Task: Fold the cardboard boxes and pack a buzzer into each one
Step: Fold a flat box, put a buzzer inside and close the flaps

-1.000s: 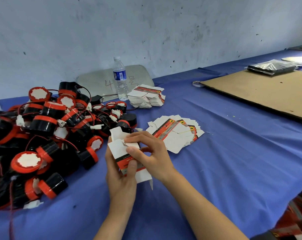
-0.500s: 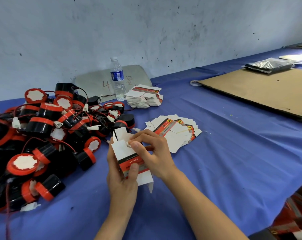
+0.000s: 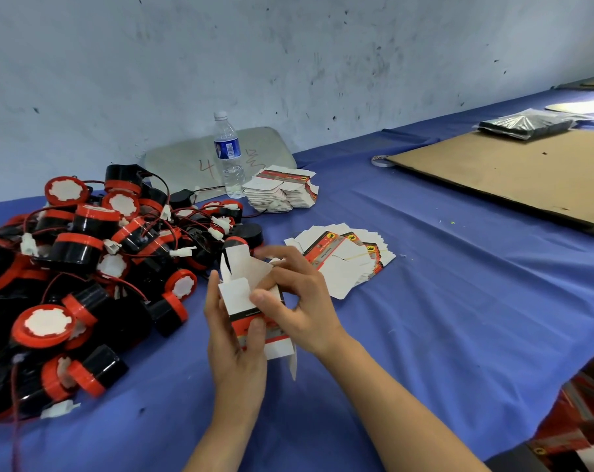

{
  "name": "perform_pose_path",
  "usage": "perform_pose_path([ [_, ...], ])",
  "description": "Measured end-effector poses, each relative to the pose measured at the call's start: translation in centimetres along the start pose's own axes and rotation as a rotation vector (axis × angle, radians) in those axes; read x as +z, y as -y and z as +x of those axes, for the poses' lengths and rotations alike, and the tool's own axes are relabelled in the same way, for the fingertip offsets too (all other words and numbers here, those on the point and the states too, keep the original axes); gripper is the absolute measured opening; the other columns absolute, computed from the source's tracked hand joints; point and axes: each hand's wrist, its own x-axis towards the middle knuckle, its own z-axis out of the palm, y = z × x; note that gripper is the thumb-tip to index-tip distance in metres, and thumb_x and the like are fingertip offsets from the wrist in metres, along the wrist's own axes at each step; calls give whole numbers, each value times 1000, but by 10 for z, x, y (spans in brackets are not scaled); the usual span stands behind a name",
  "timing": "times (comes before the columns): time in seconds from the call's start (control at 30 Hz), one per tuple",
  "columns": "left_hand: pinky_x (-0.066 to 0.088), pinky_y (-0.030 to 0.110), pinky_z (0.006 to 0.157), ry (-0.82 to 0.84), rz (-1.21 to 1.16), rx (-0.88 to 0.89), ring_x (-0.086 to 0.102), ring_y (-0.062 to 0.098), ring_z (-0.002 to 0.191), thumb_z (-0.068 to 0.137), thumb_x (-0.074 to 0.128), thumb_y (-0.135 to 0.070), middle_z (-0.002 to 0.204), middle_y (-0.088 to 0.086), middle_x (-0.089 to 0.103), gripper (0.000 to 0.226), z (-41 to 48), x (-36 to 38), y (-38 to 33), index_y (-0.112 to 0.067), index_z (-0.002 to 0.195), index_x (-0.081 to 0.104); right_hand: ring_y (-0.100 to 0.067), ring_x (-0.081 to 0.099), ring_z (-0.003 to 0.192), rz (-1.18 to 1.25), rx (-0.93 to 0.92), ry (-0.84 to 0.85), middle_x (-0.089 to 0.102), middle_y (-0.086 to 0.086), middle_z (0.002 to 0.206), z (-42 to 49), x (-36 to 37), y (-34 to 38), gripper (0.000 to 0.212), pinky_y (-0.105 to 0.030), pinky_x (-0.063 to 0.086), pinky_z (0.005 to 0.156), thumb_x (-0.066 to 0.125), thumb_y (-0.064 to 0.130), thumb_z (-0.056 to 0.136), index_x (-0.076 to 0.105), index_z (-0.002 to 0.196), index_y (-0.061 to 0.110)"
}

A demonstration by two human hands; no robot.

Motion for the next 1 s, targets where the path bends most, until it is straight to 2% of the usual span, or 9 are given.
perform_pose_path([
  [0.07, 44, 4, 80, -5, 7, 18, 54, -12, 112, 82, 46, -46, 125, -39, 51, 78, 1, 0, 0, -20, 151, 24, -15, 58, 112, 65, 59, 7, 52, 1, 132, 0, 2, 2, 32, -25, 45, 89, 61, 40, 79, 69, 82, 9],
  [0.17, 42, 1, 79, -5, 11, 34, 52, -16, 111, 84, 42, -45, 121, -46, 48, 75, 0, 2, -2, -15, 150, 24, -9, 57, 113, 199, 170, 51, 59, 0, 124, 0, 3, 8, 47, -25, 47, 92, 58, 42, 77, 61, 115, 14],
  [0.27, 47, 6, 77, -15, 20, 17, 55, -12, 109, 81, 44, -49, 121, -45, 49, 70, -1, 3, -6, -33, 146, 25, -8, 58, 108, 226, 197, 62, 59, 0, 119, 1, 3, 10, 56, -25, 47, 93, 55, 39, 74, 53, 127, 24],
  [0.37, 49, 12, 82, -15, 23, 0, 56, -7, 112, 79, 46, -52, 122, -42, 50, 66, -2, 3, -10, -43, 142, 26, -9, 55, 110, 201, 200, 91, 56, 0, 118, 2, 0, 11, 54, -23, 47, 91, 54, 24, 76, 56, 130, 21],
  [0.5, 43, 4, 81, -5, 55, 50, 53, -11, 111, 81, 46, -46, 122, -41, 50, 64, -3, 3, -11, -44, 142, 27, -12, 55, 106, 164, 172, 120, 54, -3, 111, 5, -1, 11, 36, -21, 47, 84, 51, 11, 77, 71, 106, 16],
  [0.6, 40, 4, 85, -5, 129, 92, 50, -11, 115, 82, 44, -46, 130, -39, 46, 57, -1, 0, -11, -63, 134, 30, -12, 56, 95, 169, 184, 115, 56, -3, 101, 4, 0, 11, 22, -25, 45, 79, 51, 10, 78, 72, 80, 19],
  [0.7, 36, 12, 100, 10, 220, 163, 42, -1, 130, 86, 42, -43, 144, -17, 41, 53, 2, -2, -10, -64, 134, 33, -11, 54, 87, 171, 191, 73, 58, -3, 96, 4, 2, 10, 22, -23, 41, 76, 49, 9, 79, 64, 63, 10],
  [0.8, 29, 7, 102, 39, 324, 274, 36, -3, 134, 92, 40, -36, 147, 5, 41, 41, 4, -4, -8, -40, 132, 45, -20, 55, 85, 164, 144, 1, 57, -8, 92, 3, 6, 7, 27, -28, 42, 75, 43, 5, 83, 62, 67, -5],
  [1.0, 32, 10, 101, 58, 300, 314, 41, 2, 131, 98, 36, -52, 142, 6, 45, 38, 6, -5, -9, -28, 123, 50, -20, 57, 83, 115, 60, -131, 60, -11, 91, -5, 15, 4, 31, -29, 46, 76, 39, 12, 92, 64, 79, -3],
])
